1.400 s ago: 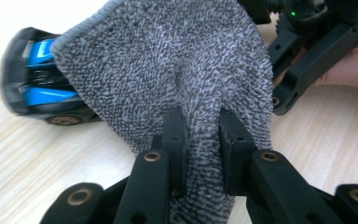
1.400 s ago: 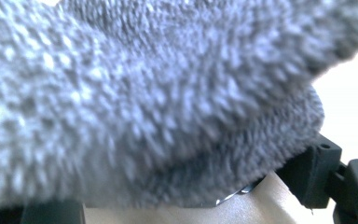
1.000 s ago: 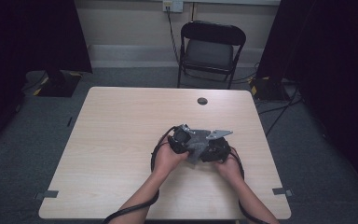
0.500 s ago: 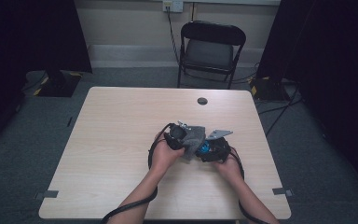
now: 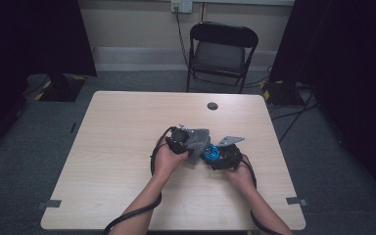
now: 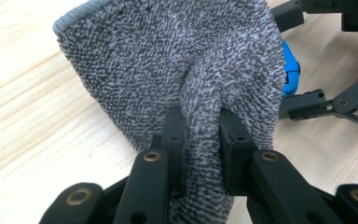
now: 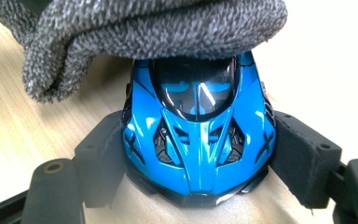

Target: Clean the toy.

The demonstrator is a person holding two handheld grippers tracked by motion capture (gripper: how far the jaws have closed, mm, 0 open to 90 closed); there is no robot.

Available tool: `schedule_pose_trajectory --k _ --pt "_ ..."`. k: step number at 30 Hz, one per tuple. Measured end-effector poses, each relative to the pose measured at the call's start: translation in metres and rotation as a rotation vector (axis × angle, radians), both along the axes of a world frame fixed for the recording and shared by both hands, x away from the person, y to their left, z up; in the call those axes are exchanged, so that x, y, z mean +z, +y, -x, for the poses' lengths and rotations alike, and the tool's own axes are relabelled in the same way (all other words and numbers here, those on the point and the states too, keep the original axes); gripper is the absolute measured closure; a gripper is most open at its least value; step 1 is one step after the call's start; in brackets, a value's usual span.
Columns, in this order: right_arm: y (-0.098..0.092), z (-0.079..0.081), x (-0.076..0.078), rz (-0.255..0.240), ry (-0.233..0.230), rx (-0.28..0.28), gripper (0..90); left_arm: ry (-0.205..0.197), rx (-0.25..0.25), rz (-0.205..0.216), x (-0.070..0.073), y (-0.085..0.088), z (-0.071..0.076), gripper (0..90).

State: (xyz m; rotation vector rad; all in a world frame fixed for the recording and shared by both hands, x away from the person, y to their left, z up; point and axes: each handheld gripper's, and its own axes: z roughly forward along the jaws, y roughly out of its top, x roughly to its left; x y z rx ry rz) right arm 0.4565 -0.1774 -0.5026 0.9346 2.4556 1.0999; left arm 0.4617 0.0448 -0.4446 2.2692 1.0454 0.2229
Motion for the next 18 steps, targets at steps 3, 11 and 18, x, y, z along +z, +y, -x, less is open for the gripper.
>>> schedule_pose_trajectory --k 3,11,18 --pt "0.0 0.0 0.0 0.0 0.0 0.0 24.6 0.001 0.016 0.011 0.0 0.002 -0.001 74.9" --pt "0.0 0.0 0.0 0.0 0.0 0.0 24.6 -0.006 0.047 0.009 -0.001 0.011 -0.004 74.9" --pt "0.0 0.0 0.0 -0.001 0.001 -0.002 24.6 -0.009 0.06 0.001 -0.001 0.017 -0.006 74.9"
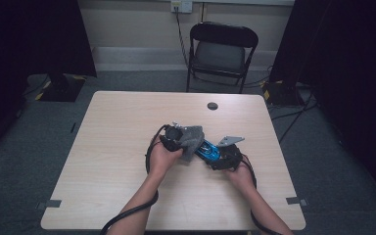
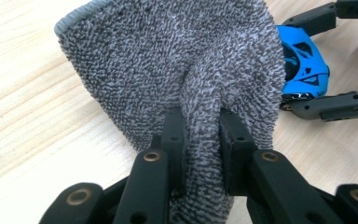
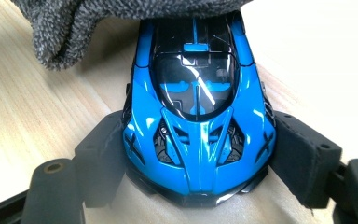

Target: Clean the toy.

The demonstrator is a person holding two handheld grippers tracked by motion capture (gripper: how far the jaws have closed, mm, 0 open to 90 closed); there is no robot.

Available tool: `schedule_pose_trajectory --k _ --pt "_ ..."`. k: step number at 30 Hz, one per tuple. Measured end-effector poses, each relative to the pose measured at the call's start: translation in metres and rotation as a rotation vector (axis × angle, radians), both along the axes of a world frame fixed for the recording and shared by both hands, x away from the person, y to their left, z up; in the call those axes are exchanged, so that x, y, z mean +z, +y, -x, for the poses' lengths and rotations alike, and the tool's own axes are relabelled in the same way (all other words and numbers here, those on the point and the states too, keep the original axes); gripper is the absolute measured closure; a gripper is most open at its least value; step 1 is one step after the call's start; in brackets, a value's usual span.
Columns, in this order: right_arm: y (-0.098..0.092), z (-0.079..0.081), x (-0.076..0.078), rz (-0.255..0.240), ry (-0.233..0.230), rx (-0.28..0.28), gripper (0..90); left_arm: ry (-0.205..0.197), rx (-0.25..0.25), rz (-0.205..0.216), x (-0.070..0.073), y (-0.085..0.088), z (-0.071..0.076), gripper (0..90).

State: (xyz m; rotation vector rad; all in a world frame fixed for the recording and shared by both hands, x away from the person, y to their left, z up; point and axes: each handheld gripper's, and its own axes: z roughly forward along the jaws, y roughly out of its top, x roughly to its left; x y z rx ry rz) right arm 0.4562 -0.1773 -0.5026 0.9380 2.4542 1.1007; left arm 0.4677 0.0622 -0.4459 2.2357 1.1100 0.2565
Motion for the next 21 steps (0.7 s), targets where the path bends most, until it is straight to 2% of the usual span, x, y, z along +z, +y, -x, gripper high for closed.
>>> schedule_pose_trajectory --k 5,10,21 --pt "0.0 0.0 0.0 0.0 0.0 0.0 24.6 0.003 0.016 -0.011 -0.001 0.006 -0.002 74.9" --pt "0.0 0.0 0.0 0.0 0.0 0.0 24.6 0.008 0.04 0.0 -0.001 0.013 -0.004 75.0" --pt "0.0 0.0 0.0 0.0 0.0 0.0 24.6 0.0 0.084 -0.018 0.0 0.029 -0.007 75.1"
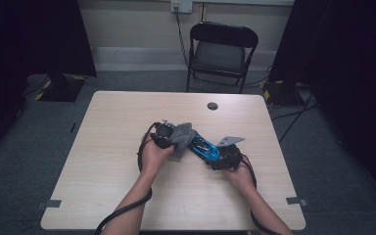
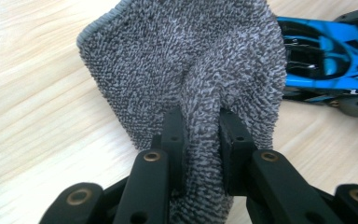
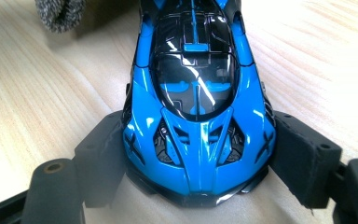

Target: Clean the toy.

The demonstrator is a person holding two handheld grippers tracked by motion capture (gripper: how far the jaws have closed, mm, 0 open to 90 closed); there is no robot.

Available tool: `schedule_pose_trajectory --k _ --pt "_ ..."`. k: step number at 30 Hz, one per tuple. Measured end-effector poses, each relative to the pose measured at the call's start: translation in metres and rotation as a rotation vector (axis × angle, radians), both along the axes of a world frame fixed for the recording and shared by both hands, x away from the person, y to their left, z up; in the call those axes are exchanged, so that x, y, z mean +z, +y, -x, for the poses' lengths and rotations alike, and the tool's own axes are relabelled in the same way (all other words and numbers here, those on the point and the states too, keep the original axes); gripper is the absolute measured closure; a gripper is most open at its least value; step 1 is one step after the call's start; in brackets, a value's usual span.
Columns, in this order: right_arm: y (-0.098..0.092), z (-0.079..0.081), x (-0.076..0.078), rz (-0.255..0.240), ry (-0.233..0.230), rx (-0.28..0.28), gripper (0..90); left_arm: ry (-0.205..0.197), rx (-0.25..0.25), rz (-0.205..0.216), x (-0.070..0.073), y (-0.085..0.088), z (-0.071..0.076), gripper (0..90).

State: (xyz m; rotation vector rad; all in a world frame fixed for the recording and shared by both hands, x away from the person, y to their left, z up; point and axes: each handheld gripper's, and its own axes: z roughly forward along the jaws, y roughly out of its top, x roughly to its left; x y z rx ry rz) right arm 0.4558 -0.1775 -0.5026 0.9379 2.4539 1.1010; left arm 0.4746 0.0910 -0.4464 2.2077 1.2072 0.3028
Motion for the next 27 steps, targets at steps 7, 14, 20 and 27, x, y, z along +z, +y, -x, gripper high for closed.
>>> schedule_pose_trajectory --k 7,14,20,27 --pt "0.0 0.0 0.0 0.0 0.0 0.0 24.6 0.011 0.03 0.0 -0.004 0.011 0.002 75.2" --pt "0.0 0.0 0.0 0.0 0.001 0.0 24.5 0.004 0.058 -0.013 -0.003 0.024 0.003 75.1" --pt "0.0 0.0 0.0 0.0 0.001 0.0 24.5 0.012 0.077 -0.029 -0.006 0.036 0.007 75.1" --pt "0.0 0.0 0.0 -0.001 0.004 -0.005 24.2 0.014 0.059 -0.025 -0.01 0.034 0.012 75.1"
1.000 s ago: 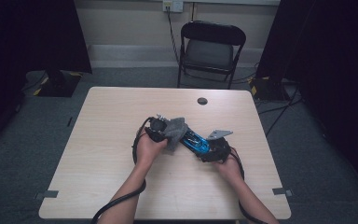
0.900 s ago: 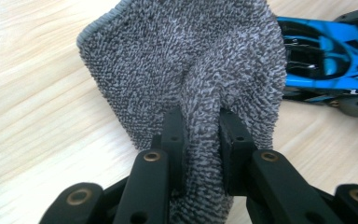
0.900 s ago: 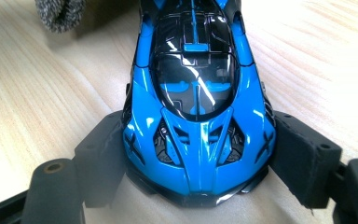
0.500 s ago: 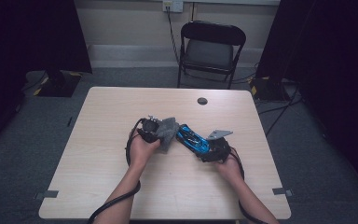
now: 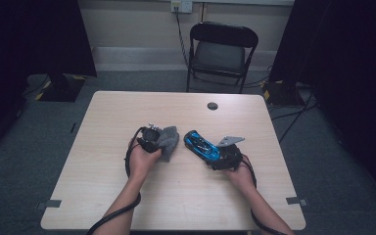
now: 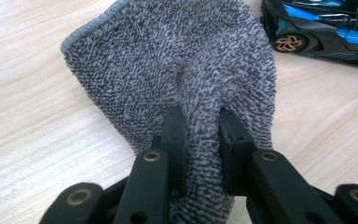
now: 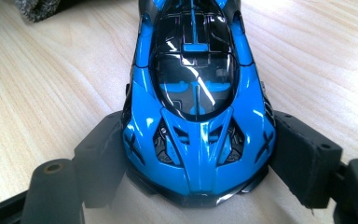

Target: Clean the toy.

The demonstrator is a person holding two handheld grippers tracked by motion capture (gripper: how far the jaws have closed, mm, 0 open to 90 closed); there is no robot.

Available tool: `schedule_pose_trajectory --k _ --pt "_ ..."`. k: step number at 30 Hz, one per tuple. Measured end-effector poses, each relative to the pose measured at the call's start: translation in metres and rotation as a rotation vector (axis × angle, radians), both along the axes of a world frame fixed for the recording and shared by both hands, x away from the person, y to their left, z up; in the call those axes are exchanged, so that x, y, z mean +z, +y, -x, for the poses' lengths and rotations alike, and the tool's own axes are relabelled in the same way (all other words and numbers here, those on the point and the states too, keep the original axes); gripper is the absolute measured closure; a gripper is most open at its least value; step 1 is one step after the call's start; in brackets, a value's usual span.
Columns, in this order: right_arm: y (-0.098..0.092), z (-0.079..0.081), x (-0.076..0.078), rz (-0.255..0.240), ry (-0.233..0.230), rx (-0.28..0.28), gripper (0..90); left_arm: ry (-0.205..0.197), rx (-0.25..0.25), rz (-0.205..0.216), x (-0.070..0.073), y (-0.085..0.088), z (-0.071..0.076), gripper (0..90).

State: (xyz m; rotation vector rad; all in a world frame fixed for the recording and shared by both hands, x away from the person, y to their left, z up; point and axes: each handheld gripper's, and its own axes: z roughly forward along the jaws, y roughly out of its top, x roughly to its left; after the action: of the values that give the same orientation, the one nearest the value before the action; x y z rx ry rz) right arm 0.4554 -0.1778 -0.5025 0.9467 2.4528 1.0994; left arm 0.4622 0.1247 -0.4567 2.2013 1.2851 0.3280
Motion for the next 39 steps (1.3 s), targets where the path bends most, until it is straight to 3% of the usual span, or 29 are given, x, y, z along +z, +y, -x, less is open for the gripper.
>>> schedule_pose_trajectory --k 9,11,13,15,19,24,31,33,39 --pt "0.0 0.003 0.0 0.015 -0.017 0.012 20.7 -0.002 -0.022 0.003 0.0 -0.004 0.003 75.0" --pt "-0.001 0.003 0.002 0.007 -0.004 0.009 19.3 -0.002 -0.02 0.012 0.0 -0.003 0.002 74.9" --pt "-0.003 0.003 0.006 0.005 -0.02 -0.003 19.2 -0.001 -0.015 0.016 0.0 -0.003 0.002 74.9" --pt "-0.005 0.003 0.012 -0.027 -0.024 -0.002 19.3 -0.001 -0.016 0.018 -0.001 -0.003 0.002 74.9" --pt "-0.005 0.002 0.025 -0.056 -0.038 -0.002 20.9 0.002 -0.023 0.023 -0.003 -0.004 0.001 74.9" --pt "0.004 -0.006 0.03 -0.041 -0.04 0.002 26.0 0.002 -0.029 0.032 -0.004 -0.006 0.003 74.8" --pt "0.02 -0.022 0.027 -0.029 -0.035 -0.001 35.0 0.003 -0.027 0.037 -0.004 -0.005 0.004 74.7" --pt "0.023 -0.026 0.026 -0.049 -0.02 -0.007 36.1 0.002 -0.032 0.037 -0.005 -0.006 0.004 74.7" --pt "0.028 -0.029 0.022 -0.032 -0.03 -0.002 38.2 0.008 -0.036 0.041 -0.006 -0.009 0.004 74.7"
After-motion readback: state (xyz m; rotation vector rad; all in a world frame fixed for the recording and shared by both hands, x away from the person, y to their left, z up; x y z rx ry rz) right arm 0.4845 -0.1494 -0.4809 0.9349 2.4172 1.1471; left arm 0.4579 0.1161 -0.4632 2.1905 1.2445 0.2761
